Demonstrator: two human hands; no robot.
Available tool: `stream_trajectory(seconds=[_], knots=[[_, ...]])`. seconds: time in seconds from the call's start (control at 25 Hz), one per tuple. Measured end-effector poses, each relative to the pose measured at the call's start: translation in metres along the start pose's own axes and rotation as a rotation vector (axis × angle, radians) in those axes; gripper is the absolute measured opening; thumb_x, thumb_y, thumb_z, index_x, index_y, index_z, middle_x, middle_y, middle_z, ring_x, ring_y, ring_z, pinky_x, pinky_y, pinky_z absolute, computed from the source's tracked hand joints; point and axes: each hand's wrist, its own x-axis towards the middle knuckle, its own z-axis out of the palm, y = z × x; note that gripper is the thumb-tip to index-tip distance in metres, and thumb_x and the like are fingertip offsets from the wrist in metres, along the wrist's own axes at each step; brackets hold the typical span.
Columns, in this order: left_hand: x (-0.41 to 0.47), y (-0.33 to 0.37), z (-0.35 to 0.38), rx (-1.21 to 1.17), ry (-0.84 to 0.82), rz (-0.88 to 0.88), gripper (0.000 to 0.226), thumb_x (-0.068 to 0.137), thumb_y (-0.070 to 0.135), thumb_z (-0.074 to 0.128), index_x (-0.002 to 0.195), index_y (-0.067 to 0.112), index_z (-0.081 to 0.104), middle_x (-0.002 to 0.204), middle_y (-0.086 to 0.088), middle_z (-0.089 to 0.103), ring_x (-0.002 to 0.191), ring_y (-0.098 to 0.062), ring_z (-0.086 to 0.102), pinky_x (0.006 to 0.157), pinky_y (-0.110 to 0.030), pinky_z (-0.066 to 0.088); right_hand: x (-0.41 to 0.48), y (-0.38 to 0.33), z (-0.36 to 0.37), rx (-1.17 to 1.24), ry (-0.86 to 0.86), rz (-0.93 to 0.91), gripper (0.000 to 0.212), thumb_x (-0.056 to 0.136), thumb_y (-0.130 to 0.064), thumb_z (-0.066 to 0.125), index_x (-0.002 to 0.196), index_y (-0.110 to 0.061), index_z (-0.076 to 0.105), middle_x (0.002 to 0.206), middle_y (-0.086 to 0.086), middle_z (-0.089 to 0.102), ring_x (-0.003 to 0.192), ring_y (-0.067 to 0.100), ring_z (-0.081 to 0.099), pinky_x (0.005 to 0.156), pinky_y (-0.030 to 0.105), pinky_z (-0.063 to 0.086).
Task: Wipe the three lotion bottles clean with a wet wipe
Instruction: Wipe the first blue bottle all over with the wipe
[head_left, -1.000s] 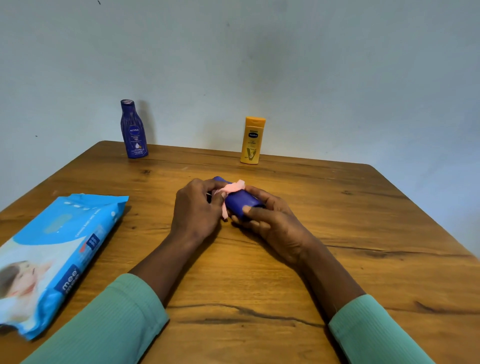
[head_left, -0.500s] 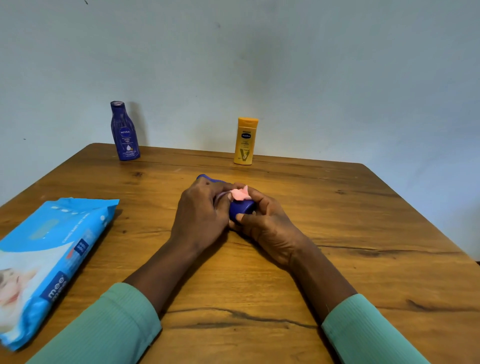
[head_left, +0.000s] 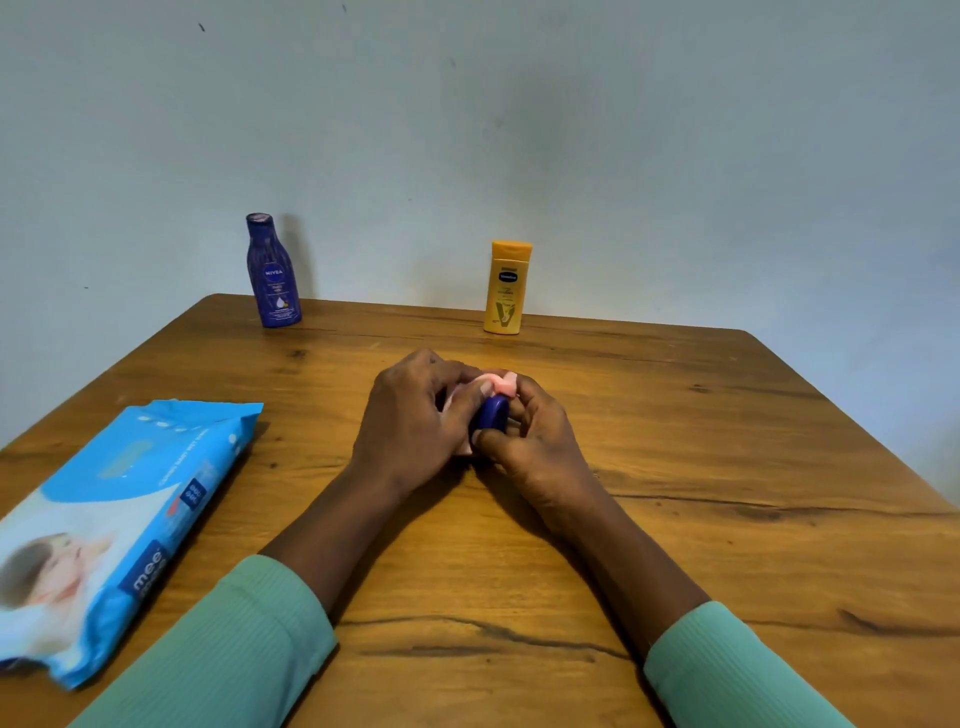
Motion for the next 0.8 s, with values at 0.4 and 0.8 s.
stream_trajectory(seconds=[0.4,0.8], knots=[[0.007,-0.048,-0.031,0.098,0.109,-0.399,0.029,0.101,0.029,0.065,0.125,0.015,0.073,0.093,0.002,0.074,0.088,-0.005,0.062,0.071,-0.014,0.037,-0.002,0.003,0.018,-0.296,0.078,-0.104,0.048,0.093,0.011,0.06,0.129,-0.02,0.07,0.123,-0.004,0.063,0.102,0.013,0.067,0.085,0.028,0.061],[-0.013,-0.011,-0.003,-0.078,-0.048,-0.118,0.025,0.095,0.031,0.072,0.12,0.028,0.077,0.103,0.009,0.069,0.09,-0.003,0.063,0.072,-0.013,0.044,0.013,0.005,-0.006,0.183,0.063,0.128,0.07,0.089,0.016,0.066,0.15,-0.016,0.051,0.139,0.015,0.063,0.116,0.03,0.073,0.099,0.044,0.06]])
